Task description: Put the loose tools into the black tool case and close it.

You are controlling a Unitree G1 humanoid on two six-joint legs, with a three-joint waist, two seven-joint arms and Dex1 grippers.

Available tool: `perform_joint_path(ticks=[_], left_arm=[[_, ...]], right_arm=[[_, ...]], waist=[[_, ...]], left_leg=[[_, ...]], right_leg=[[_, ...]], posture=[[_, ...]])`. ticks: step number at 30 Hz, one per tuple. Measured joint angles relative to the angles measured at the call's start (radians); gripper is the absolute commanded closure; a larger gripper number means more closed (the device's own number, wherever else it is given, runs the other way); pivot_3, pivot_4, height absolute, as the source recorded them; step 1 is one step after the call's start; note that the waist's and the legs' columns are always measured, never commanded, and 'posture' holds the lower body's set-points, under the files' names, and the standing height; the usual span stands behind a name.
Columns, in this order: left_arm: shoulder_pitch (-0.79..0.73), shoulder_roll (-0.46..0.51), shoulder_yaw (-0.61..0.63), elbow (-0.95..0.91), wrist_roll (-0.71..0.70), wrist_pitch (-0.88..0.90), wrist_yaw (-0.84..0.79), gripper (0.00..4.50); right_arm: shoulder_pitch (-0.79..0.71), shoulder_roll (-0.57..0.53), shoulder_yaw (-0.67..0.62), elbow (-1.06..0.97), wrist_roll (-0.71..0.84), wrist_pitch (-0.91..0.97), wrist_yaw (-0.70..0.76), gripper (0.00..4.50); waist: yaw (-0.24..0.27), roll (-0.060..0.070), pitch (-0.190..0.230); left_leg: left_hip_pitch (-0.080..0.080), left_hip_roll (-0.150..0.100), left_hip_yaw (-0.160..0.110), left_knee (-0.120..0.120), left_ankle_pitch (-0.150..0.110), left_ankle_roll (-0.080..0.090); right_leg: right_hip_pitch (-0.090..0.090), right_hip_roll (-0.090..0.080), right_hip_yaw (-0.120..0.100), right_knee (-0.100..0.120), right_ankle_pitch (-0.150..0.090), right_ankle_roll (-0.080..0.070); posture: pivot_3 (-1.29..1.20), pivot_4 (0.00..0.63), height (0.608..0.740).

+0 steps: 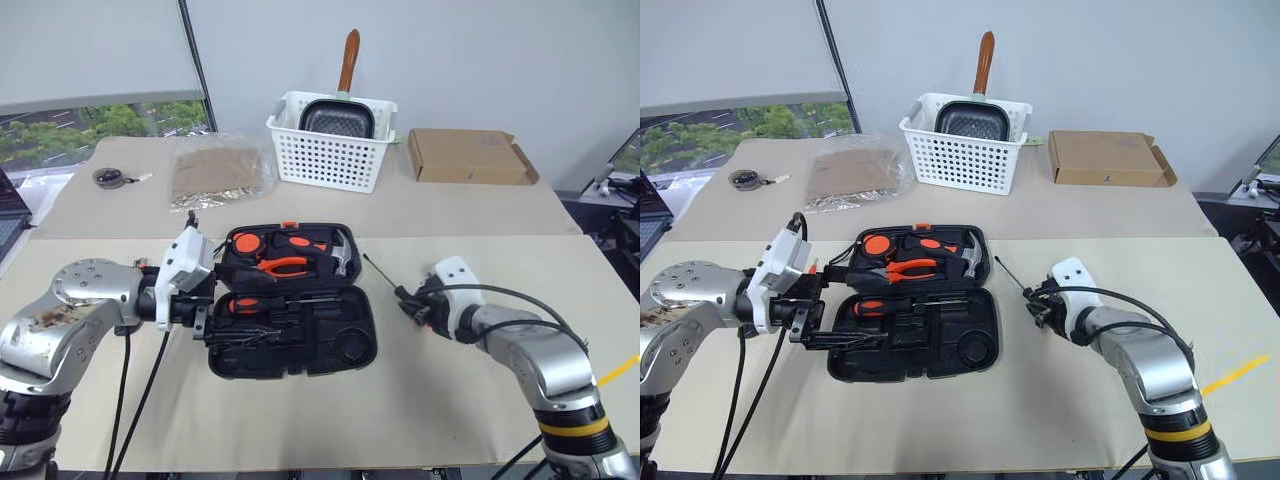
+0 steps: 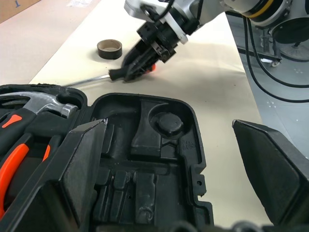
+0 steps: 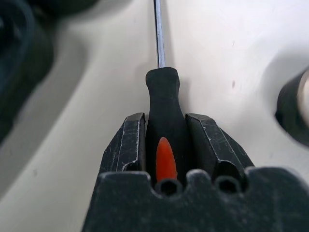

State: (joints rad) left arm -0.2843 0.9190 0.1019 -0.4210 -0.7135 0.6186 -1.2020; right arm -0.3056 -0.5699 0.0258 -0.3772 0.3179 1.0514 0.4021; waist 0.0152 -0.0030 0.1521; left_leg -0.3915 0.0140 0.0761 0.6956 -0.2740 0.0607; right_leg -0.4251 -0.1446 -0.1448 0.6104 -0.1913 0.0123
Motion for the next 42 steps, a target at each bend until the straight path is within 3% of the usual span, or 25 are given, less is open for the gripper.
perform_joint_path(ticks=[4,7,14,20,26,34,35,37,42], left_arm=[[0.028,-0.004,0.031,-0.005,-0.003,0.012,0.047,0.00],[0.070,-0.007,0.093,-0.013,-0.028,0.027,0.089,0.00],[0.284,0.024,0.306,-0.047,-0.050,0.072,0.129,0.00],[0.472,0.038,0.513,-0.117,-0.076,0.110,0.111,0.00],[0.581,0.009,0.588,-0.208,-0.104,0.123,0.127,0.00],[0.616,-0.003,0.618,-0.236,-0.120,0.123,0.155,0.00],[0.617,-0.003,0.620,-0.236,-0.122,0.123,0.156,0.00],[0.618,-0.003,0.620,-0.236,-0.122,0.123,0.158,0.00],[0.616,-0.002,0.620,-0.234,-0.122,0.121,0.156,0.00]], right_arm=[[-0.100,0.000,-0.008,0.053,-0.009,-0.025,-0.006,3.52],[-0.166,-0.012,0.003,0.097,-0.025,-0.147,0.057,3.52],[-0.233,-0.056,0.217,0.232,-0.061,-0.570,0.478,3.52],[-0.311,-0.021,0.345,0.358,-0.087,-0.722,0.709,3.52],[-0.389,0.044,0.402,0.494,-0.148,-0.801,0.798,3.52],[-0.422,0.085,0.415,0.591,-0.208,-0.870,0.827,3.52],[-0.422,0.085,0.415,0.597,-0.220,-0.875,0.834,2.72],[-0.422,0.085,0.415,0.603,-0.223,-0.877,0.838,2.30],[-0.422,0.086,0.412,0.602,-0.227,-0.877,0.835,0.51]], waist=[[-0.004,0.000,0.001],[-0.009,0.000,0.001],[-0.015,-0.002,0.002],[-0.014,-0.002,0.003],[-0.005,-0.002,0.003],[-0.005,-0.002,0.004],[-0.005,-0.002,0.004],[-0.005,-0.002,0.004],[-0.005,-0.002,0.004]], left_leg=[[0.000,0.000,0.000,0.000,0.000,0.000],[0.001,0.001,0.000,-0.001,0.000,-0.001],[0.001,0.002,0.000,-0.002,0.003,-0.006],[0.002,0.001,0.000,-0.001,0.002,-0.005],[0.002,0.002,-0.003,-0.002,-0.001,-0.012],[0.002,0.002,-0.004,-0.002,0.001,-0.012],[0.002,0.002,-0.004,-0.002,0.001,-0.012],[0.002,0.002,-0.004,-0.002,0.001,-0.012],[0.002,0.002,-0.004,-0.002,0.003,-0.016]], right_leg=[[0.000,0.000,0.000,0.000,0.000,0.000],[-0.001,0.001,0.001,0.000,0.000,0.000],[0.000,0.003,0.001,0.000,-0.002,0.000],[0.000,0.001,0.001,0.000,-0.001,0.000],[-0.001,0.002,0.001,0.002,-0.001,-0.001],[-0.001,0.003,0.000,0.002,-0.001,-0.002],[-0.001,0.003,0.000,0.002,-0.001,-0.002],[-0.001,0.003,0.000,0.002,-0.001,-0.002],[-0.001,0.004,0.000,0.002,-0.002,-0.003]], posture=[[0.00,0.150,0.700],[0.00,0.150,0.700],[0.00,0.150,0.700],[0.00,0.150,0.700],[0.00,0.150,0.700],[0.00,0.150,0.700],[0.00,0.150,0.700],[0.00,0.150,0.700],[0.00,0.150,0.700]])
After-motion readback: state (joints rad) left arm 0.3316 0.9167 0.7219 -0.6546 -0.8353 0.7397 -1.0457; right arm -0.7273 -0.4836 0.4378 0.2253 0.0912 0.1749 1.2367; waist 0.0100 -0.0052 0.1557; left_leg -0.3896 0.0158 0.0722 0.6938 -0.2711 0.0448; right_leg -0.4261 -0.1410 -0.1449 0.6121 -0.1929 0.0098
